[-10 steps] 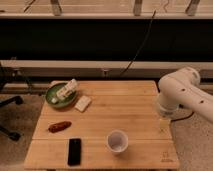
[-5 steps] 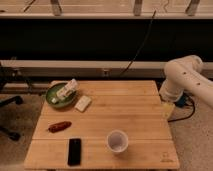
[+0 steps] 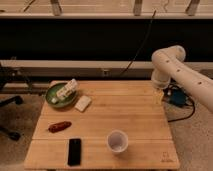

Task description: Move the arm in a circular motion

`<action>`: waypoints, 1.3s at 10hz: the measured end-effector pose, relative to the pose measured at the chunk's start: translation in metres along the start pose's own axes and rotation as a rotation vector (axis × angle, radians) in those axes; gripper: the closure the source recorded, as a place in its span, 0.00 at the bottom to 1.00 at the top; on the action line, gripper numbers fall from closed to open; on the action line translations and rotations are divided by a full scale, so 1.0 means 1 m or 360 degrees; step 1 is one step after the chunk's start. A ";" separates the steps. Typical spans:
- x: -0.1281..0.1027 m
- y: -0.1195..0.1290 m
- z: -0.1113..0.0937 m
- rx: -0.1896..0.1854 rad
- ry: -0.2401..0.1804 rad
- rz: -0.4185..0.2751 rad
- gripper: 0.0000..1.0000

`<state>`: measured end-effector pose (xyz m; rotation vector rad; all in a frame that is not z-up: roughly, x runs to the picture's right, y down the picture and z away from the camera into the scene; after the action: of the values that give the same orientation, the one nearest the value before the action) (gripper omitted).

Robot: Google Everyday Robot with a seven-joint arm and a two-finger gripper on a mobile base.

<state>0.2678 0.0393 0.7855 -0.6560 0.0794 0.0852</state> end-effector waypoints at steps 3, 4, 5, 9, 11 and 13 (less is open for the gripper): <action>-0.072 -0.001 -0.002 0.0018 -0.0039 -0.0173 0.20; -0.097 0.003 -0.004 0.0025 -0.0061 -0.0246 0.20; -0.119 0.008 -0.007 0.0033 -0.0074 -0.0325 0.20; -0.207 0.069 -0.025 0.0044 -0.0142 -0.0744 0.20; -0.224 0.119 -0.035 0.0035 -0.0170 -0.0908 0.20; -0.223 0.153 -0.040 0.0021 -0.0181 -0.0982 0.20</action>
<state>0.0281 0.1238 0.6834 -0.6375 -0.2329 -0.4722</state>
